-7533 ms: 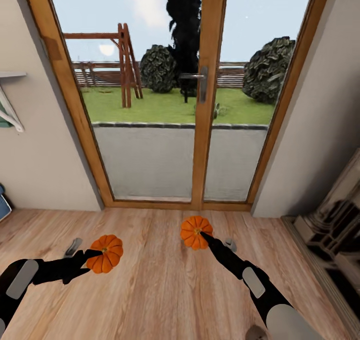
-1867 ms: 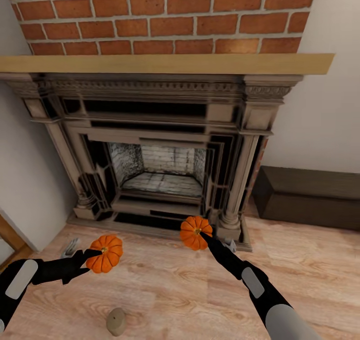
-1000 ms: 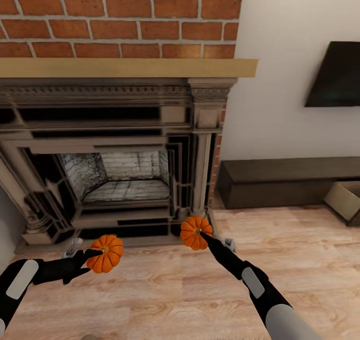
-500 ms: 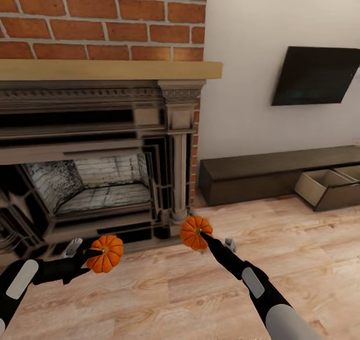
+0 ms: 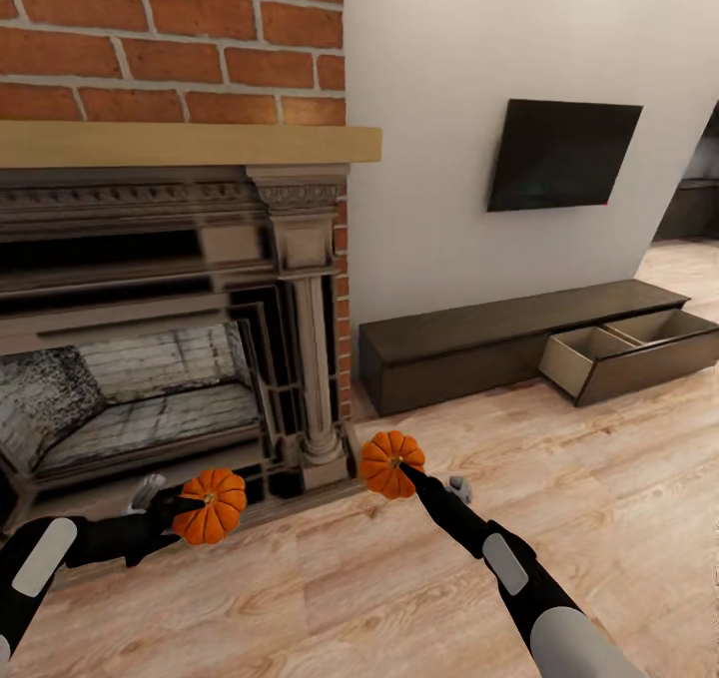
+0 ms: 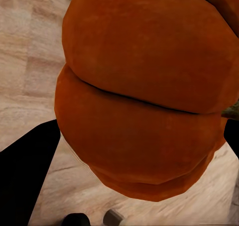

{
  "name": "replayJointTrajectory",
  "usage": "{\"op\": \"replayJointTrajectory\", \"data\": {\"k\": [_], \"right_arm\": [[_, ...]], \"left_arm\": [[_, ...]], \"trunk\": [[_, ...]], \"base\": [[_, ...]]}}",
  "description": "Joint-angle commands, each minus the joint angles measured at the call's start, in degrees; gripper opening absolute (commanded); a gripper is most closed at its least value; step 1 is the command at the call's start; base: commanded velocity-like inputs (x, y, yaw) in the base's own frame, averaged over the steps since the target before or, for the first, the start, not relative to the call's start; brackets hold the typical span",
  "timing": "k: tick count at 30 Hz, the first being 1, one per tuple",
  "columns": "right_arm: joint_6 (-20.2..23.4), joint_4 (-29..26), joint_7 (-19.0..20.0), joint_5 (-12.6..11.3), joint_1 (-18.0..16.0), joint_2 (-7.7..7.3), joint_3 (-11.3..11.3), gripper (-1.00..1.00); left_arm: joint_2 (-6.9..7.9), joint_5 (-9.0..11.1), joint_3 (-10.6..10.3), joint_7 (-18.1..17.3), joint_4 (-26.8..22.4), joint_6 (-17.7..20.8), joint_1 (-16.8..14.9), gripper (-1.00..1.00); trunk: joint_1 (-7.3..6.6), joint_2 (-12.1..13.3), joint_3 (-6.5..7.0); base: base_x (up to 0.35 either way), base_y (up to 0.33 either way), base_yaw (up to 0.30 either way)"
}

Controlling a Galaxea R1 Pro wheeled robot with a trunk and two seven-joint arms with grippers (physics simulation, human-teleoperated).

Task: Place each of the two pumpkins and all three candles from the living room inside a cabinet in the living room (use any cabinet), then make sure every cabinet is closed, and position the cauldron so it is next to a table in the living room.

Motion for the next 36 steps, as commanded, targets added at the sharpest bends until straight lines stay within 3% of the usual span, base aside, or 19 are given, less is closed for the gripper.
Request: {"op": "replayJointTrajectory", "data": {"k": [1, 11, 20, 36], "right_arm": [[-0.2, 0.0, 0.0, -0.3, 0.0, 0.01, 0.0, -1.0], [-0.9, 0.0, 0.0, -0.4, 0.0, 0.02, 0.0, -1.0], [-0.8, 0.0, 0.0, -0.4, 0.0, 0.02, 0.0, -1.0], [-0.9, 0.0, 0.0, -0.4, 0.0, 0.02, 0.0, -1.0]], "left_arm": [[0.0, 0.7, 0.0, 0.1, 0.0, 0.1, 0.0, -1.0], [0.0, 0.7, 0.0, 0.1, 0.0, 0.1, 0.0, -1.0], [0.04, 0.7, 0.0, 0.1, 0.0, 0.1, 0.0, -1.0], [0.17, 0.7, 0.0, 0.0, 0.0, 0.1, 0.0, -1.0]], "trunk": [[0.0, 0.0, 0.05], [0.0, 0.0, 0.14], [0.0, 0.0, 0.14], [0.0, 0.0, 0.6]], "base": [[0.318, 0.0, -0.277], [0.322, -0.005, -0.093], [0.313, -0.085, -0.259], [0.023, -0.012, -0.281]]}}
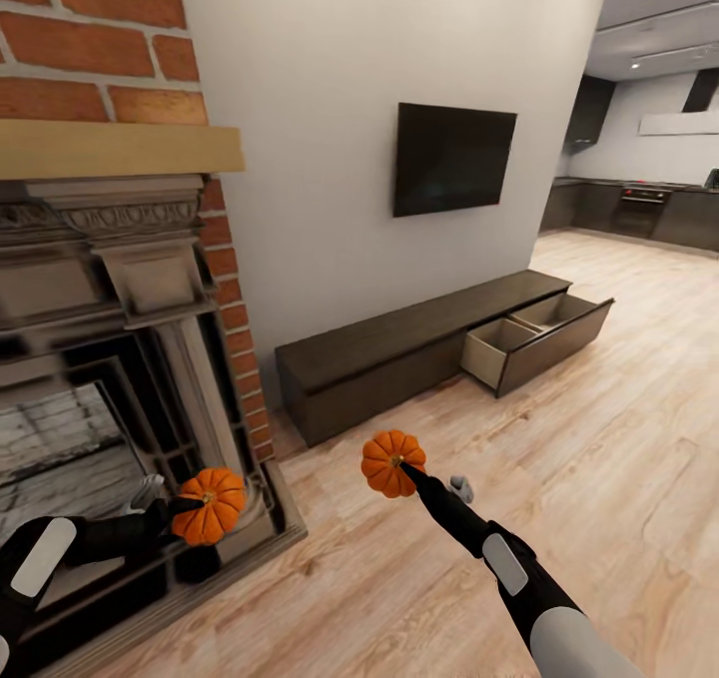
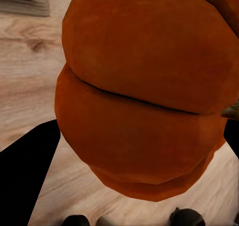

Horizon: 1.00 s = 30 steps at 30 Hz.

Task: Place each of the two pumpkins and all three candles from the living room inside a cabinet in the living room (use any cabinet), then make sure every cabinet is closed, and position the cauldron so it is next to a table in the living room.

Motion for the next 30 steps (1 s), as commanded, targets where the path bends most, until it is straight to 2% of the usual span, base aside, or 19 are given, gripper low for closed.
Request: {"op": "replayJointTrajectory", "data": {"k": [1, 6, 11, 17, 22, 30], "right_arm": [[0.1, 0.0, 0.0, -0.3, 0.0, 0.0, -0.1, -1.0], [0.1, 1.3, 0.0, -0.3, 0.0, 0.0, -0.4, -1.0], [0.1, 1.9, 0.0, -0.3, 0.0, 0.04, -2.5, -1.0], [0.1, 1.9, 0.0, -0.3, 0.0, 0.01, -2.9, -1.0], [-0.1, 1.9, 0.1, -0.3, 0.0, 0.0, -3.0, -1.0], [-0.2, 2.0, 0.1, -0.2, 0.0, 0.0, -3.0, -1.0]], "left_arm": [[0.0, 0.7, 0.0, 0.1, 0.0, 0.1, 0.0, -1.0], [0.0, 0.7, 0.0, 0.1, 0.0, 0.1, 0.0, -1.0], [0.0, 0.7, 0.0, 0.2, 0.0, 0.1, 0.0, -1.0], [0.0, 0.7, 0.0, 0.2, 0.0, 0.1, 0.0, -1.0], [0.0, 0.7, 0.0, 0.2, 0.0, 0.1, 0.0, -1.0], [0.0, 0.7, 0.0, 0.2, 0.0, 0.1, 0.0, -1.0]], "trunk": [[0.0, 0.0, 0.04], [0.0, 0.0, 0.22], [0.0, 0.0, 0.38], [0.0, 0.0, 0.52], [0.0, 0.0, 0.54], [0.0, 0.0, 0.54]], "base": [[0.0, 0.0, -0.281], [0.0, 0.0, -0.281], [0.0, 0.0, -0.281], [0.021, 0.0, -0.281], [0.256, 0.0, -0.27], [0.327, 0.0, -0.039]]}}
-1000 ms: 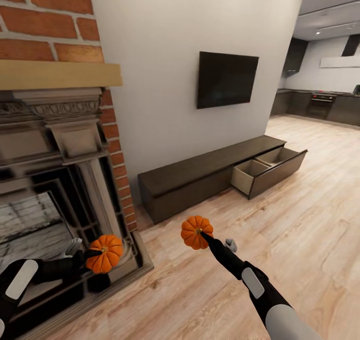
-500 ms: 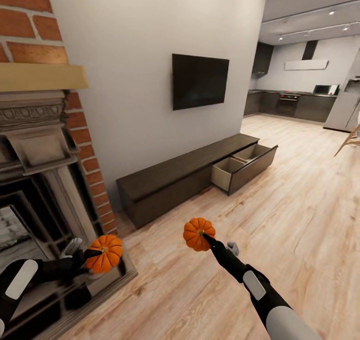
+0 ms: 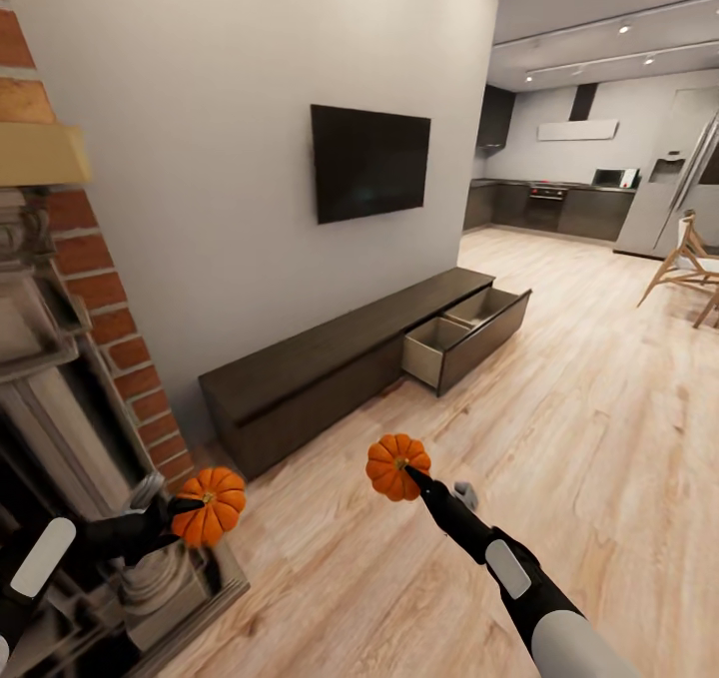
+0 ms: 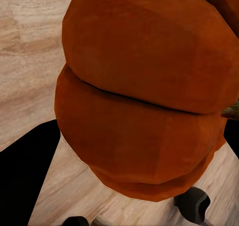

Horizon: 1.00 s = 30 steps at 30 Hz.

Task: Place each of the two pumpkins and all three candles from the living room inside a cabinet in the living room (use any cabinet), then make sure every cabinet is closed, and position the cauldron so it is next to a table in the living room.

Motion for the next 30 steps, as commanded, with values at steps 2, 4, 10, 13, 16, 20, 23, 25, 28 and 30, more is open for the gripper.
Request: {"op": "replayJointTrajectory", "data": {"k": [2, 4, 10, 13, 16, 20, 23, 25, 28, 30], "right_arm": [[0.1, 0.0, 0.0, -0.3, 0.0, 0.01, -0.1, -1.0], [0.1, 0.0, 0.0, -0.3, 0.0, 0.03, -0.1, -1.0], [0.3, 0.0, 0.0, -0.4, 0.0, 0.01, -0.1, -1.0], [0.3, 0.0, 0.0, -0.4, 0.0, 0.01, -0.1, -1.0], [0.3, 0.0, 0.0, -0.4, 0.0, 0.01, -0.1, -1.0], [0.3, 0.0, 0.0, -0.4, 0.0, 0.01, -0.1, -1.0], [0.3, 0.0, 0.0, -0.4, 0.0, 0.01, -0.1, -1.0], [0.3, 0.0, 0.0, -0.4, 0.0, 0.01, -0.1, -1.0], [0.3, 0.0, 0.0, -0.4, 0.0, 0.01, -0.1, -1.0], [0.3, 0.0, 0.0, -0.4, 0.0, 0.01, -0.1, -1.0]], "left_arm": [[0.0, 0.7, 0.0, 0.1, 0.0, 0.1, 0.0, -1.0], [0.0, 0.7, 0.0, 0.1, 0.0, 0.1, 0.0, -1.0], [0.0, 0.7, 0.0, 0.1, 0.0, 0.1, 0.0, -1.0], [0.0, 0.7, 0.0, 0.1, 0.0, 0.1, 0.0, -1.0], [0.0, 0.7, 0.0, 0.1, 0.0, 0.1, 0.0, -1.0], [0.07, 0.7, 0.0, 0.1, -0.1, 0.1, 0.0, -1.0], [0.08, 0.7, 0.0, 0.1, 0.0, 0.1, 0.0, -1.0], [0.08, 0.7, 0.0, 0.1, 0.0, 0.1, 0.0, -1.0], [0.09, 0.7, 0.0, 0.1, 0.0, 0.1, 0.0, -1.0], [0.09, 0.7, 0.0, 0.1, 0.0, 0.1, 0.0, -1.0]], "trunk": [[0.0, 0.0, 0.01], [0.0, 0.0, 0.01], [0.0, 0.0, 0.01], [0.0, 0.0, 0.06], [0.0, 0.0, 0.14], [0.0, 0.0, 0.29], [0.0, 0.0, 0.4], [0.0, 0.0, 0.48], [0.0, 0.0, 0.6], [0.0, 0.0, 0.68]], "base": [[0.33, 0.0, -0.002], [0.33, 0.0, -0.001], [0.33, 0.0, -0.096], [0.319, 0.0, -0.26], [0.148, 0.0, -0.275], [0.026, 0.0, -0.278], [0.059, 0.0, -0.278], [0.166, 0.0, -0.278], [0.25, 0.0, -0.278], [0.311, 0.0, -0.277]]}}
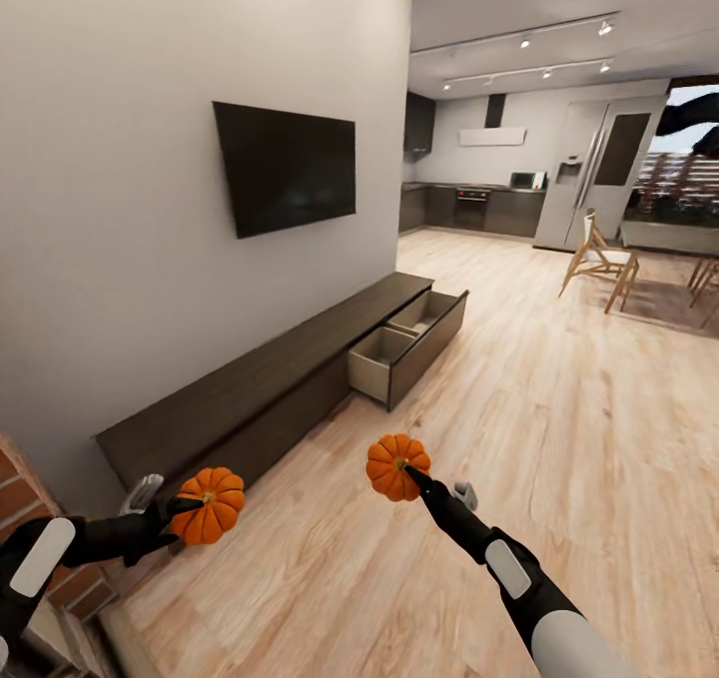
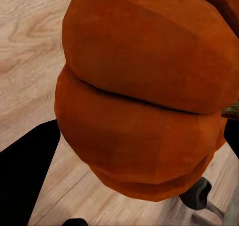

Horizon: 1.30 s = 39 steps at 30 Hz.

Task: Place each of the two pumpkins and all three candles from the living room inside a cabinet in the living room (use any cabinet), then make sure every cabinet is closed, and position the cauldron so it is next to a table in the living room.

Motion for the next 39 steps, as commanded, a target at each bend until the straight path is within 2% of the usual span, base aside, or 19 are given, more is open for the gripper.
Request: {"op": "replayJointTrajectory", "data": {"k": [1, 15, 39], "right_arm": [[0.0, 0.0, 0.0, -0.2, 0.0, 0.0, -0.1, -1.0], [0.0, 0.0, 0.0, -0.2, 0.0, 0.0, -0.1, -1.0], [0.0, 0.0, 0.0, -0.2, 0.0, 0.0, -0.1, -1.0]], "left_arm": [[0.0, 0.7, 0.0, 0.1, 0.0, 0.1, 0.0, -1.0], [0.0, 0.6, 0.0, 0.1, 0.0, 0.1, 0.0, -1.0], [0.01, 0.7, 0.0, 0.1, 0.0, 0.1, 0.0, -1.0]], "trunk": [[0.0, 0.0, 0.05], [0.0, 0.0, 0.23], [0.0, 0.0, 1.44]], "base": [[0.321, 0.0, -0.277], [0.329, 0.018, -0.093], [0.308, 0.0, -0.239]]}}
